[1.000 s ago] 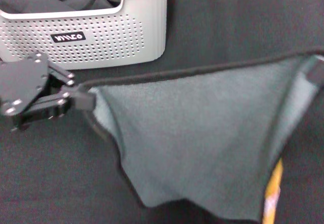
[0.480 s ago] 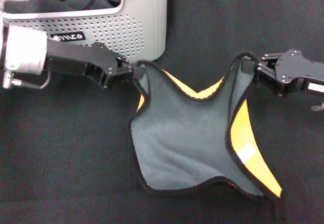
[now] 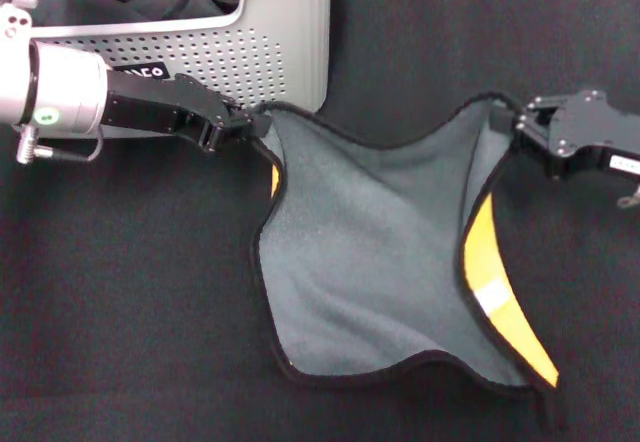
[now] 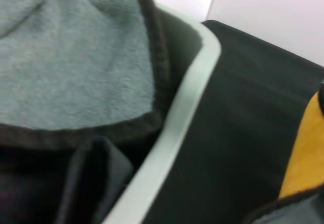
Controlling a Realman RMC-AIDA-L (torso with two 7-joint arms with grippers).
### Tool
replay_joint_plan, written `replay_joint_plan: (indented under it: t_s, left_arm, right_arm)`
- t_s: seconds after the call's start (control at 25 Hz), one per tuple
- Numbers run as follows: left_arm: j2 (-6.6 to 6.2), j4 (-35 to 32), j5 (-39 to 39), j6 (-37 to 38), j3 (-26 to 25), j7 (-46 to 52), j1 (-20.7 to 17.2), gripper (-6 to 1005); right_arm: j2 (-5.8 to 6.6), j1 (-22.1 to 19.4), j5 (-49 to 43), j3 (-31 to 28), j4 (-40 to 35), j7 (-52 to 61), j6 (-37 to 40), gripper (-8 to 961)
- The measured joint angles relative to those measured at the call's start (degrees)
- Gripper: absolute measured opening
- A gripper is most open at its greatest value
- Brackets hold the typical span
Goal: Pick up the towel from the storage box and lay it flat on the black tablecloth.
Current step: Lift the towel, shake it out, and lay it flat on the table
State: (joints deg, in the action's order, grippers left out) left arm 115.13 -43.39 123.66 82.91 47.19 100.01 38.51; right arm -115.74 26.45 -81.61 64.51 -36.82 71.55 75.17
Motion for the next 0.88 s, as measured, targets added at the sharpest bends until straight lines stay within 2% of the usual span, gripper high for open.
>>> replay_joint_plan:
  t_s: [0.16, 0.2, 0.32, 0.8, 0.88]
  left_arm:
    - [0.68, 0.05, -0.13, -2.3, -0.03, -0.2, -0.03, 27]
    - [1.26, 0.07, -0.48, -3.48, -0.23, -0.54, 0.16, 26]
    - [1.49, 0.07, -1.27, -3.76, -0.31, -0.88, 0.43, 26]
    - [1.09, 0.07, -7.57, 1.6, -0.3, -1.93, -0.01, 26]
    - [0.61, 0.07, -10.05, 3.87, -0.34, -1.97, -0.45, 26]
  right_arm:
    - [-0.11, -0.19, 1.83, -2.99, 0.24, -3.06, 0.0, 27]
    - [-0.11, -0.19, 1.83, -2.99, 0.24, -3.06, 0.0, 27]
    - [0.16, 0.12, 3.04, -5.6, 0.45, -4.58, 0.67, 27]
    - [0.04, 0.61, 2.62, -5.16, 1.92, -3.86, 1.32, 27]
    - [0.08, 0.7, 2.62, -5.17, 2.01, -3.56, 1.63, 27]
